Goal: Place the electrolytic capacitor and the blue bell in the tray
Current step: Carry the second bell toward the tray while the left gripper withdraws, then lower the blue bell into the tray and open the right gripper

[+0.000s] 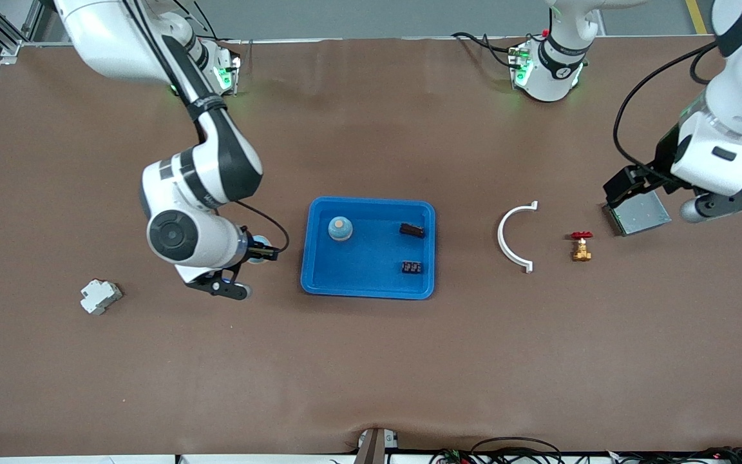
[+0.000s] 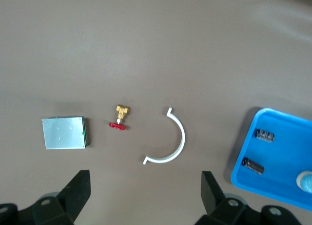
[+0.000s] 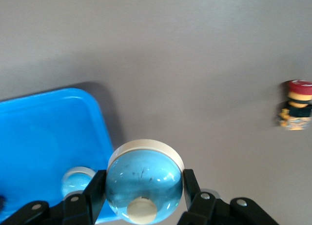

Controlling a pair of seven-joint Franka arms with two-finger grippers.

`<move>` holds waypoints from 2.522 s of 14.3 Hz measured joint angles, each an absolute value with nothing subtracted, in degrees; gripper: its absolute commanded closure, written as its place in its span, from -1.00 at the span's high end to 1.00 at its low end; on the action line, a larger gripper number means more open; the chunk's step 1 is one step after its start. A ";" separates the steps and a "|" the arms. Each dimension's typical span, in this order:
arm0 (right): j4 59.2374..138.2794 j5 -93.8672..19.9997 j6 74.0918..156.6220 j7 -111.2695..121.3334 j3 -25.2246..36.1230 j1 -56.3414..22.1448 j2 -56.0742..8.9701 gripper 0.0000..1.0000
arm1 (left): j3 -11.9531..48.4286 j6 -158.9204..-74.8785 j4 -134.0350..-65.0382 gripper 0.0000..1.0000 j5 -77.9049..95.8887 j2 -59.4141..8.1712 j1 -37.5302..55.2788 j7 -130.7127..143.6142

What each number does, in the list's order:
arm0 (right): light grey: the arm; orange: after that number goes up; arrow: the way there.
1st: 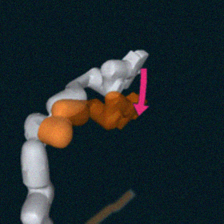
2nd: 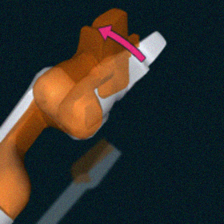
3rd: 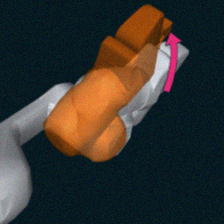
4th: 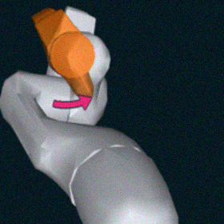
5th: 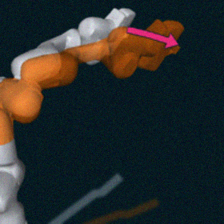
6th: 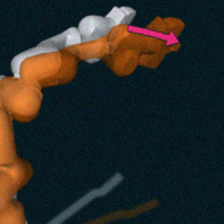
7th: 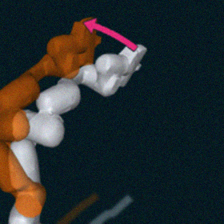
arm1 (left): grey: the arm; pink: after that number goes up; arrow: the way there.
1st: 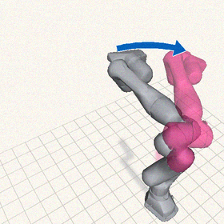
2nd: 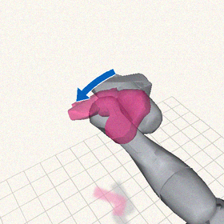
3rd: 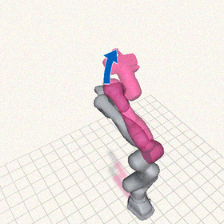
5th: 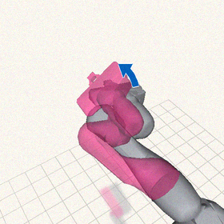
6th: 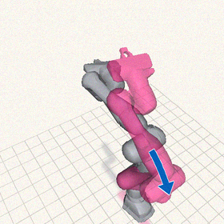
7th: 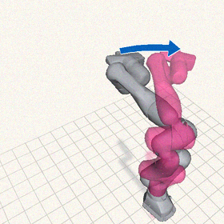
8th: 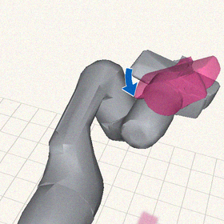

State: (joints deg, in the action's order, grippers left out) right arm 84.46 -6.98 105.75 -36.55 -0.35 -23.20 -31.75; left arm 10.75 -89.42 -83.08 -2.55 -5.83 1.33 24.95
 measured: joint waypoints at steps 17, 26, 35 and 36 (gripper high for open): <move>82.83 -7.51 124.65 -44.90 -0.34 -33.40 -44.20 -0.40 | 4.81 -89.26 -101.87 1.00 0.70 12.29 0.82 6.70; 82.41 -7.76 125.48 -44.90 -0.33 -33.78 -46.28 -0.37 | 5.44 -88.59 -102.37 1.00 0.68 12.28 0.96 5.66; 82.29 -7.76 126.41 -44.90 -0.30 -33.78 -46.99 0.28 | 5.82 -88.59 -102.12 1.00 0.68 12.29 0.95 5.66; 82.29 -7.76 126.41 -44.90 -0.30 -33.78 -46.99 0.98 | 5.90 -88.59 -102.19 1.00 0.68 12.29 0.94 5.66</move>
